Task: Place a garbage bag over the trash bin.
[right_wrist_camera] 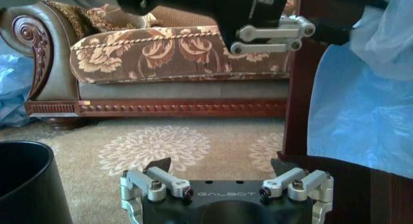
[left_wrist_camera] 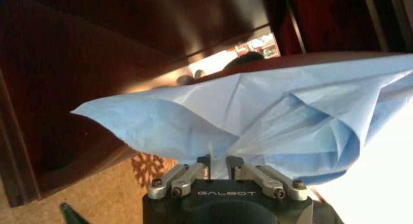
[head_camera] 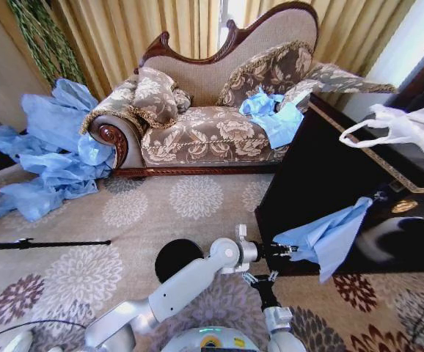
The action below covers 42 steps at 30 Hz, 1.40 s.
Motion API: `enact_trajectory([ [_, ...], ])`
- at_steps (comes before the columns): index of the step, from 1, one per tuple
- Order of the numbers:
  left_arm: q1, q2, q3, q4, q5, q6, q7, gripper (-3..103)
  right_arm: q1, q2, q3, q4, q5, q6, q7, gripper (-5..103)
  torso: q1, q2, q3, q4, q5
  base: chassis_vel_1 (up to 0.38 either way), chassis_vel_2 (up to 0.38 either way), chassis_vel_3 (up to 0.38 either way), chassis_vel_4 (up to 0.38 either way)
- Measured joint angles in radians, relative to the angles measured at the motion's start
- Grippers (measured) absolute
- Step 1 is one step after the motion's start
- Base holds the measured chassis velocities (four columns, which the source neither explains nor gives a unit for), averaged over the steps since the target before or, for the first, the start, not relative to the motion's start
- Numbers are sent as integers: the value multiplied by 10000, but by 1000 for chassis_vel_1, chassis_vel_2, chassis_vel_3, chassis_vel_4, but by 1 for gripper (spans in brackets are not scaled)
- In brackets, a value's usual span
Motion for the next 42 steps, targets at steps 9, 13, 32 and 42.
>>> enact_trajectory([
  [9, 14, 88, 66, -6, 119, -272, 9, 0, 5, 11, -3, -4, -22, 1, 0, 100, 0, 0, 0, 0, -1, 0, 0, 0, 0],
  [13, 48, 210, -22, -102, 139, -272, -113, 0, 7, -9, -3, 0, -24, 0, 5, 100, 0, 0, 0, -3, -1, 0, 0, 0, 0],
  [32, 457, 1580, -1076, -1012, 12, -17, -1090, 0, -17, -38, -39, -46, 29, 93, -11, 100, 0, 0, 0, -3, -2, 0, 0, 0, 0],
  [42, 596, 1730, -1573, -1352, -42, 52, -666, 0, -19, -52, -81, -38, 25, 103, -16, 100, 0, 0, 0, 0, -1, 0, 0, 0, 0],
])
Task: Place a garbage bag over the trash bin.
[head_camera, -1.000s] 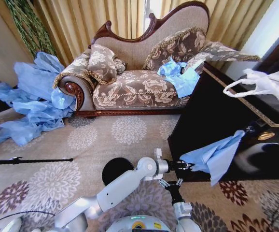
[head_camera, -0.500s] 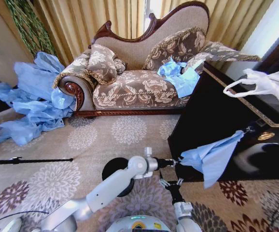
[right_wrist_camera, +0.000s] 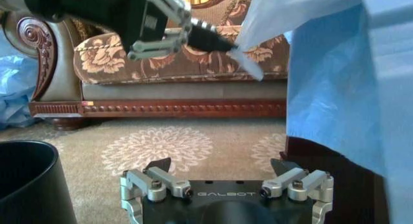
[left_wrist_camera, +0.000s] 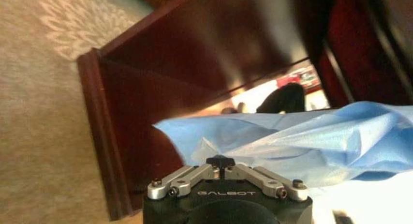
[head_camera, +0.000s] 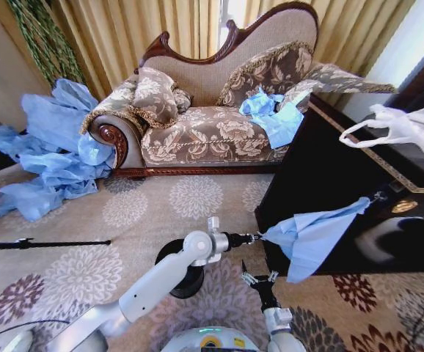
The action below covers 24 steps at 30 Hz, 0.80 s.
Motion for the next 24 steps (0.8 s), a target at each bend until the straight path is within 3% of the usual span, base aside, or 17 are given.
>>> enact_trajectory([
  [1, 43, -15, -22, 0, 36, 0, 332, 0, -9, 8, -8, 1, -17, 7, 0, 100, 0, 0, 0, 0, 0, 0, 0, 0, 0],
  [4, 62, -33, -19, 4, 89, 1, 522, -1, -28, 11, -11, 9, -26, 10, 0, 100, 0, 0, 0, 0, 0, 0, 0, 0, 0],
  [6, 58, -86, 6, 60, 189, 2, 697, 10, -65, 28, 3, 27, -63, 34, 1, 100, 0, 0, 0, 0, 0, 0, 0, 0, 0],
  [9, -2, -151, 55, 148, 209, 5, 725, 15, -117, 58, 19, 49, -90, 51, 2, 100, 0, 0, 0, -1, 0, 0, 0, 0, 0],
  [15, -232, -312, 446, 434, 332, 78, 929, 42, -206, 151, 79, 100, -182, 100, 7, 100, 0, 0, 0, 0, 1, 0, 0, 0, 0],
  [18, -314, -367, 711, 566, 539, 95, 1128, 47, -227, 177, 116, 109, -201, 110, 9, 100, 0, 0, 0, -1, 1, 0, 0, 0, 0],
  [22, -513, -402, 1360, 694, 1748, 144, 1881, 69, -279, 186, 228, 111, -209, 164, 11, 100, 0, 0, 0, -1, 0, 0, 0, 0, 0],
  [24, -550, -397, 1483, 673, 2159, 142, 2021, 69, -291, 199, 273, 108, -209, 193, 9, 100, 0, 0, 0, -1, 0, 0, 0, 0, 0],
])
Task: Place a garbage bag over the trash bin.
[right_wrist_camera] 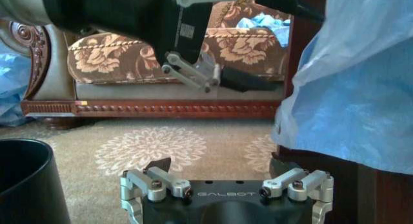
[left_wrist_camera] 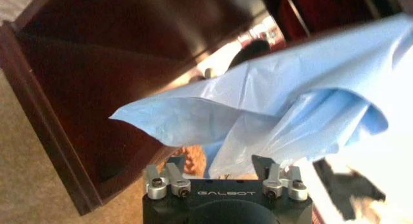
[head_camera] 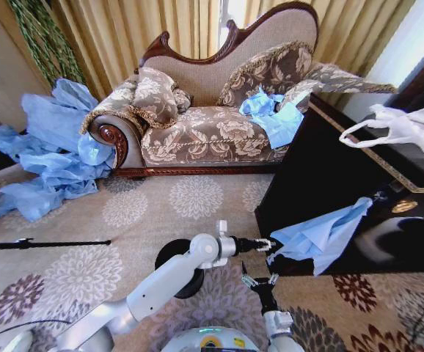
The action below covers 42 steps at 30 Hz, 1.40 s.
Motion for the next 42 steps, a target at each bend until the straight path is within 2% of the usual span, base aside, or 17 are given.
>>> enact_trajectory([
  [2, -33, 17, 151, -87, 737, -79, 46, 80, -27, 19, 61, -7, 0, 33, -6, 100, 0, 0, 0, 0, 0, 0, 0, 0, 0],
  [3, -33, 17, 151, -87, 737, -79, 46, 80, -27, 19, 61, -7, 0, 33, -6, 100, 0, 0, 0, 0, 0, 0, 0, 0, 0],
  [5, -40, 83, 269, -137, 1554, -308, 53, 90, -58, 78, 155, -45, -2, 97, -44, 100, 0, 0, 0, 1, 0, 0, 0, 0, 0],
  [6, -40, 83, 269, -137, 1554, -308, 53, 90, -58, 78, 155, -45, -2, 97, -44, 100, 0, 0, 0, 1, 0, 0, 0, 0, 0],
  [8, -28, 142, 331, -176, 2236, -534, 108, 98, -102, 109, 199, -70, -7, 137, -76, 100, 0, 0, 0, 0, 0, 0, 0, 0, 0],
  [16, 1, 82, 598, -264, 3334, -1037, 535, 100, -124, 93, 218, -90, -11, 149, -115, 100, 0, 0, 0, 0, 0, 0, 0, 0, 0],
  [27, -36, -97, 696, -205, 3467, -1279, 454, 100, -95, 51, 271, -175, 4, 138, -126, 100, 0, 0, 0, 1, 0, 0, 0, 0, 0],
  [32, -79, -250, 645, 4, 3091, -1362, 225, 100, -99, 45, 307, -221, 17, 148, -158, 100, 0, 0, 0, 0, 0, 0, 0, 0, 0],
  [42, -298, -706, 602, 542, 2638, -1380, 144, 100, 4, 19, 276, -231, 20, 97, -159, 100, 0, 0, 0, 1, 1, 0, 0, 0, 0],
])
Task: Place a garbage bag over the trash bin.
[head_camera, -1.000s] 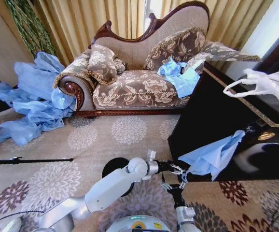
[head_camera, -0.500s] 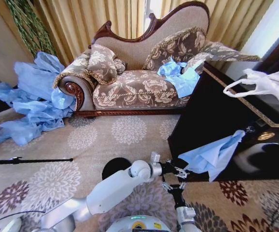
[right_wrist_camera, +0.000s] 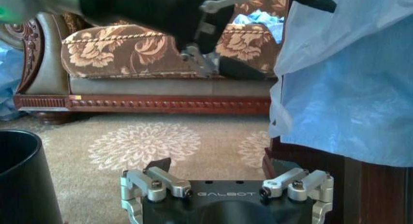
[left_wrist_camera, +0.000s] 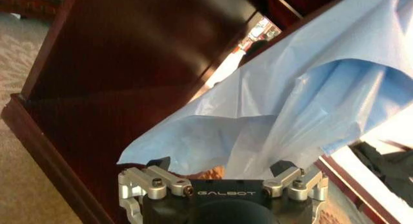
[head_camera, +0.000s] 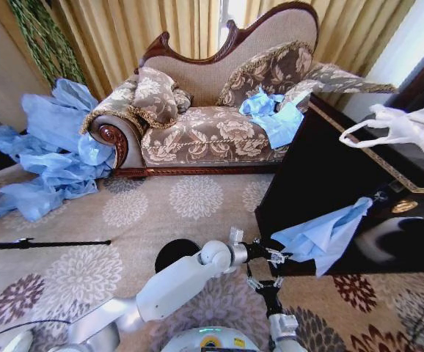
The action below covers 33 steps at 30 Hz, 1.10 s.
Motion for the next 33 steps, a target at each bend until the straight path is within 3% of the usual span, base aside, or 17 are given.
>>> enact_trajectory([
  [4, -53, -455, 6, 317, -253, 1, 4, 100, -13, -3, -52, -7, -22, -20, -1, 100, 0, 0, 0, -2, 0, 0, 0, 0, 0],
  [13, -16, -801, 43, 564, -502, 8, 89, 101, -11, -13, -7, -7, -21, -25, -4, 100, 0, 0, 0, 0, -1, 0, 0, 0, 0],
  [19, 62, -797, 82, 628, -749, -32, 165, 76, -25, -17, 27, -13, -18, -23, -8, 100, 0, 0, 0, 0, 0, 0, 0, 0, 0],
  [20, 71, -805, 87, 634, -836, -34, 178, 76, -20, -17, 27, -14, -19, -23, -9, 100, 0, 0, 0, 0, 0, 0, 0, 0, 0],
  [21, 78, -840, 93, 667, -970, -35, 194, 65, -10, -16, 21, -14, -20, -23, -9, 100, 0, 0, 0, 0, 0, 0, 0, 0, 0],
  [23, 78, -873, 97, 708, -1017, -35, 218, 65, -2, -16, 11, -14, -21, -23, -10, 100, 0, 0, 0, -1, -1, 0, 0, 0, 0],
  [29, 79, -1091, 103, 877, -1073, -36, 323, 38, 46, -24, -40, -14, -55, -37, -10, 100, 0, 0, 0, 0, 0, 0, 0, 0, 0],
  [33, 105, -1145, 104, 903, -1089, -39, 336, 27, 43, -40, -51, -2, -60, -56, -5, 100, 0, 0, 0, -1, 0, 0, 0, 0, 0],
])
